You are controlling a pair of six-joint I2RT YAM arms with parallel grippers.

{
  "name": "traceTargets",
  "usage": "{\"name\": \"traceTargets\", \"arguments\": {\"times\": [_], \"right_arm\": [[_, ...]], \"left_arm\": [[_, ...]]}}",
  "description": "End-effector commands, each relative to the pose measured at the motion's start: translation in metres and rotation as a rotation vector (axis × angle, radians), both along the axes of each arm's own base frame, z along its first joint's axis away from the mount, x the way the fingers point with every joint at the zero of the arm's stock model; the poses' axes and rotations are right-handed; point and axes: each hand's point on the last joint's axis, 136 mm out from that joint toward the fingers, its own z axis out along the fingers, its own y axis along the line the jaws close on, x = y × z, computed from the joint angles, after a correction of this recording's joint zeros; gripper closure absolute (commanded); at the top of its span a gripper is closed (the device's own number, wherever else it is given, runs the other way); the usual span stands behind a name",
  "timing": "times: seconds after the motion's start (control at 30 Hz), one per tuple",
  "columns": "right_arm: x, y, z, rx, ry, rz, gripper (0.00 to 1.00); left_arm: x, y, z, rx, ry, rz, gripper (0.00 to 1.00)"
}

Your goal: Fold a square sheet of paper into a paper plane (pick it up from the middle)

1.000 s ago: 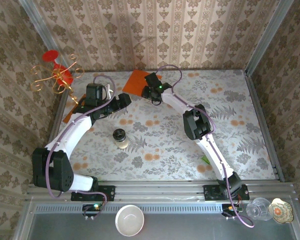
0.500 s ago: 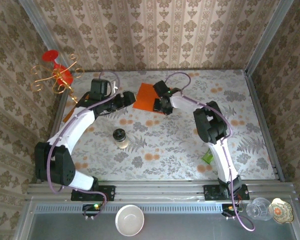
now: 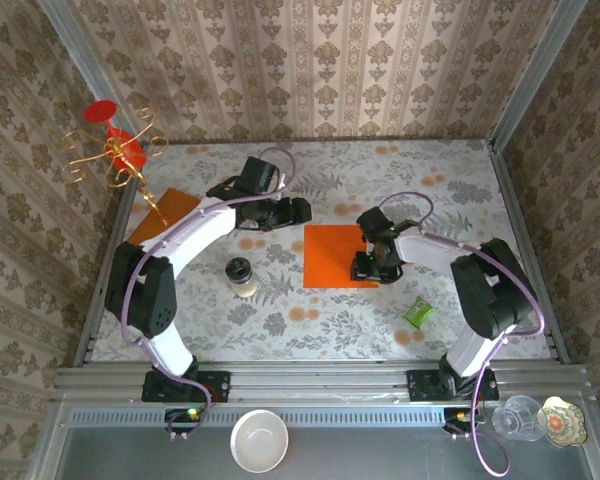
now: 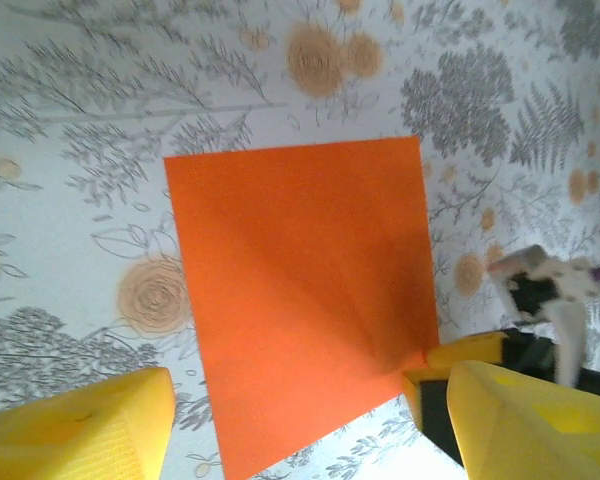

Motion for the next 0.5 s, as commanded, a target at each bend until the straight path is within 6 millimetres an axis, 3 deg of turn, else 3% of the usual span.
{"name": "traceTargets", "arguments": {"times": [0.0,0.07,0.2,0.33,0.47], "right_arm": [[0.022,0.018,0.054,0.212,-0.131,-0.100,0.52],[0.030,0.006,0.060,0.197,-0.173,-0.157,0.53],[0.036,-0.019,0.044,0.168,-0.142,-0.226,0.56],[0.043,-0.023,0.031,0.167,-0.108,-0.207,0.58],[0.047,-0.022,0.017,0.150,-0.068,-0.184,0.61]], "left_arm": [[-0.005,-0.024,-0.006,0.011,0.032,0.026,0.29],[-0.012,-0.039,-0.018,0.021,0.064,0.025,0.33],[-0.026,-0.059,-0.048,0.045,0.134,0.042,0.41],[-0.028,-0.060,-0.077,0.089,0.186,0.063,0.51],[-0.025,-0.048,-0.097,0.156,0.195,0.093,0.55]]}}
